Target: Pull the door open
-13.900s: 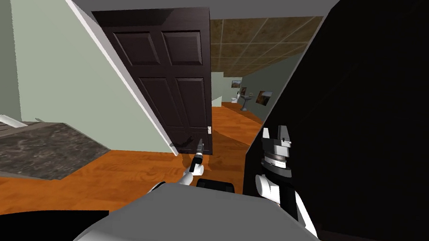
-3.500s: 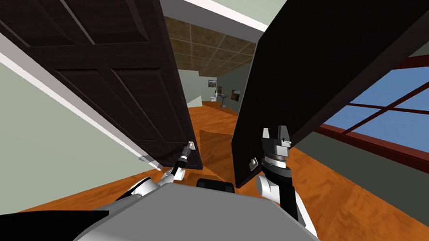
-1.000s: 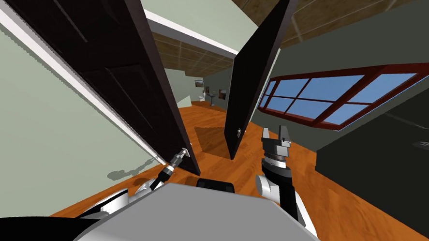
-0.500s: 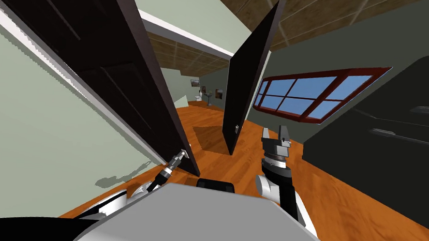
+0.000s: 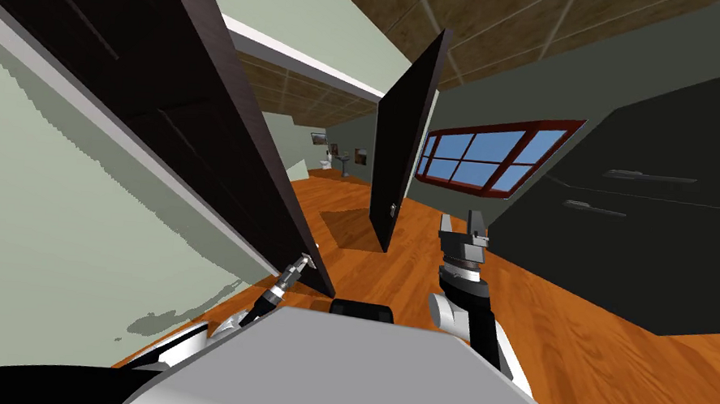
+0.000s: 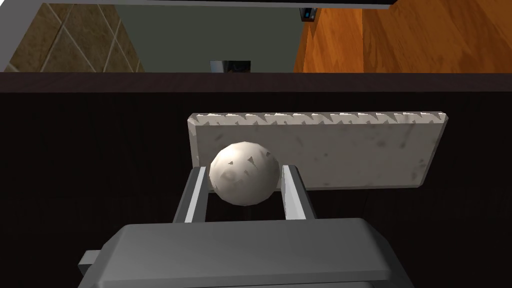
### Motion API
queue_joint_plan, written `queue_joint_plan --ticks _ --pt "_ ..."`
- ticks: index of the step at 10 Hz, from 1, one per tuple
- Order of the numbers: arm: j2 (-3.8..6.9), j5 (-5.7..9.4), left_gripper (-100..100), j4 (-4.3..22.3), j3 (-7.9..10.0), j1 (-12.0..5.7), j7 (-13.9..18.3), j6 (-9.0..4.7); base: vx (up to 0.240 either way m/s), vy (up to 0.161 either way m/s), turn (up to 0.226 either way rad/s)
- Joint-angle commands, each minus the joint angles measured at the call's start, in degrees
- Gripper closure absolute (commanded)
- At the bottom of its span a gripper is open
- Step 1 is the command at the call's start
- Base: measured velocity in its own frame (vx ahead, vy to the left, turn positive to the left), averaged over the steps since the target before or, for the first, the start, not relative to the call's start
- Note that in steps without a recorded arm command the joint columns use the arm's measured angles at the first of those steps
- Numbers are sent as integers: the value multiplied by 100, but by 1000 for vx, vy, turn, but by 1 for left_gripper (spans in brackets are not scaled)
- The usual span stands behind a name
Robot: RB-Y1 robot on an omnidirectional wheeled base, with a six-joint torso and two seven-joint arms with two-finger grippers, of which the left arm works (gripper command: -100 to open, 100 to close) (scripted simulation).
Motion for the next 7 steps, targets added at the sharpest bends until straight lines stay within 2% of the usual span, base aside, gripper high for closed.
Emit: queue_joint_plan --ticks 1,2,4,7 --pt "0 0 100 0 0 0 0 0 -78 29 -11" --pt "-42 174 100 184 -207 -2 47 -139 -68 24 -80" --pt "-83 370 100 363 -422 -20 92 -279 -74 38 -87" --pt "-164 756 100 717 -843 -55 181 -556 -70 39 -88"
